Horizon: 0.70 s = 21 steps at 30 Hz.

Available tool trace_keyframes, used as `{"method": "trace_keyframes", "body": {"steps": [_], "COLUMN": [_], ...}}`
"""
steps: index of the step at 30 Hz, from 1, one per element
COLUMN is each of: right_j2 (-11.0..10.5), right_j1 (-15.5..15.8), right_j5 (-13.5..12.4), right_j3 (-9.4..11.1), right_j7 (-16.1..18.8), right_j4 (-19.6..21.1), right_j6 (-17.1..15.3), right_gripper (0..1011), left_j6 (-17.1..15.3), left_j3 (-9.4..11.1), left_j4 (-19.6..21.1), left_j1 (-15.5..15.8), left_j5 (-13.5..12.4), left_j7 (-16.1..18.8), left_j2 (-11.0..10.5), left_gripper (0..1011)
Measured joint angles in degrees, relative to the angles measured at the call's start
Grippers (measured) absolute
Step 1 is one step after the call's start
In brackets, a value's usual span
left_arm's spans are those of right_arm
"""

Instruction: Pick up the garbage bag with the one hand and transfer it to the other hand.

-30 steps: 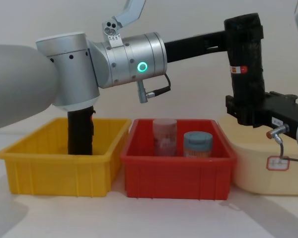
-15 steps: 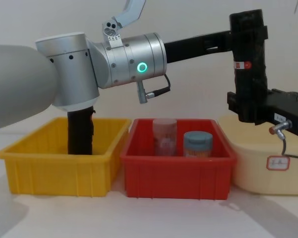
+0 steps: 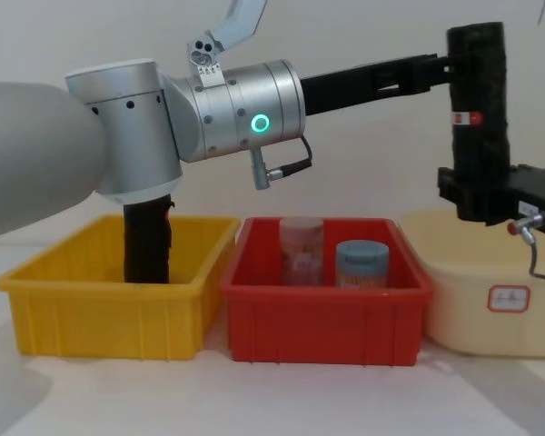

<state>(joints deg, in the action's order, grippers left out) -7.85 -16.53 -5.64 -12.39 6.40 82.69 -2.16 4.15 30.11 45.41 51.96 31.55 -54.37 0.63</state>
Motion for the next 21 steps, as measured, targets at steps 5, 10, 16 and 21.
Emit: {"method": "trace_keyframes", "body": {"steps": [5, 10, 16, 21], "right_j2": [0.33, 0.47, 0.32, -0.07], "right_j1": [-1.79, -4.02, -6.41, -7.57], "right_j5": [0.06, 0.40, 0.57, 0.37], "right_j3": [1.49, 3.28, 5.62, 7.48], "right_j7": [-1.24, -2.89, -4.70, -5.56], "right_j4": [-2.37, -5.44, -8.77, -10.14], "right_j6": [-0.39, -0.43, -0.16, 0.16], "right_gripper": [553, 555, 553, 555], "left_j6": [0.00, 0.01, 0.02, 0.02], "left_j3": [0.00, 0.00, 0.00, 0.00], "left_j4": [0.00, 0.00, 0.00, 0.00], "left_j1": [0.00, 0.00, 0.00, 0.00], "left_j5": [0.00, 0.00, 0.00, 0.00], "left_j7": [0.00, 0.00, 0.00, 0.00], "left_j2": [0.00, 0.00, 0.00, 0.00], "left_gripper": [1001, 1001, 1001, 1001]}}
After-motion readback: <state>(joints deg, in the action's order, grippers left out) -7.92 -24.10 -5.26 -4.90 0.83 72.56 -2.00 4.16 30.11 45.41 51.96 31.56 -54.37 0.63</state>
